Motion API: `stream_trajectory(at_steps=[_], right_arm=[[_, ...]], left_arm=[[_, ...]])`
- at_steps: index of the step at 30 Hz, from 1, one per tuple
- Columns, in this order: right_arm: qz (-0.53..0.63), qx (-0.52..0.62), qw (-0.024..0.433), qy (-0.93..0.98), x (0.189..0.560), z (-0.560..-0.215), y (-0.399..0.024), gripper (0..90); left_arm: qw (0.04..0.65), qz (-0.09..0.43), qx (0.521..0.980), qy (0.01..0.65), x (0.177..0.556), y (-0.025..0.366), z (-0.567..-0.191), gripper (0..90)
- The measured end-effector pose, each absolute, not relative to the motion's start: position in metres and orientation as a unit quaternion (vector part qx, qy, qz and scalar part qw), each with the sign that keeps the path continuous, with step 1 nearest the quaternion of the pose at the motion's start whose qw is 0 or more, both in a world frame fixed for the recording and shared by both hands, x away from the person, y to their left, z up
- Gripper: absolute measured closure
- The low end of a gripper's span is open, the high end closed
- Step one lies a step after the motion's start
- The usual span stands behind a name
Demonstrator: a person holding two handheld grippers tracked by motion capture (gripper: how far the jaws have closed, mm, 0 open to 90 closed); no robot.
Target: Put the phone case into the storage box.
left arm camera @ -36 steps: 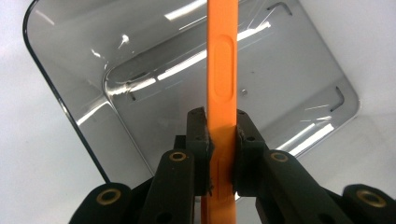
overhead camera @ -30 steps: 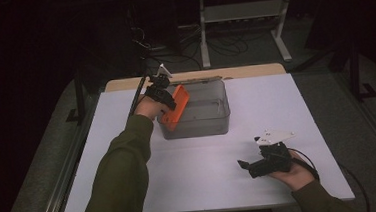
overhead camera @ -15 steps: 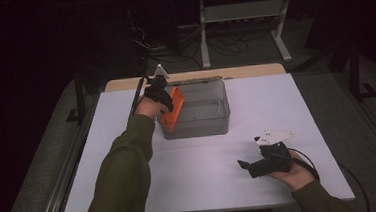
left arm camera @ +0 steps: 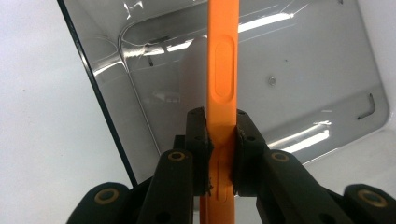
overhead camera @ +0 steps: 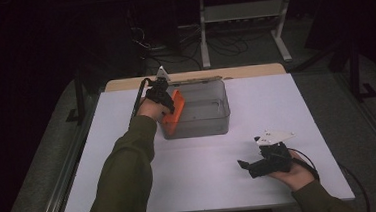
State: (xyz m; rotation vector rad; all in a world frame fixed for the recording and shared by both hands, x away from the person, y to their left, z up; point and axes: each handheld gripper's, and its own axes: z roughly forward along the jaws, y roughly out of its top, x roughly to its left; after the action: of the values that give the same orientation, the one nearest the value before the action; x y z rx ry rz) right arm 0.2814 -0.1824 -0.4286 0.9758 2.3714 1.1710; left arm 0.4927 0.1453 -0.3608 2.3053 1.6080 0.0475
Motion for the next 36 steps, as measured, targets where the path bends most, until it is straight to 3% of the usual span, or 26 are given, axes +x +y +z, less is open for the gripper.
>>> stream_trajectory(at_steps=[19,36], right_arm=[[0.411,0.341,0.162,0.83,0.2814,-0.4282,-0.1824,1.8],[0.411,0.341,0.162,0.83,0.2814,-0.4282,-0.1824,1.7]], left_arm=[[0.163,0.017,0.811,0.562,0.4926,0.1448,-0.3613,78.0],[0.182,0.031,0.803,0.567,0.502,0.1476,-0.354,71.3]])
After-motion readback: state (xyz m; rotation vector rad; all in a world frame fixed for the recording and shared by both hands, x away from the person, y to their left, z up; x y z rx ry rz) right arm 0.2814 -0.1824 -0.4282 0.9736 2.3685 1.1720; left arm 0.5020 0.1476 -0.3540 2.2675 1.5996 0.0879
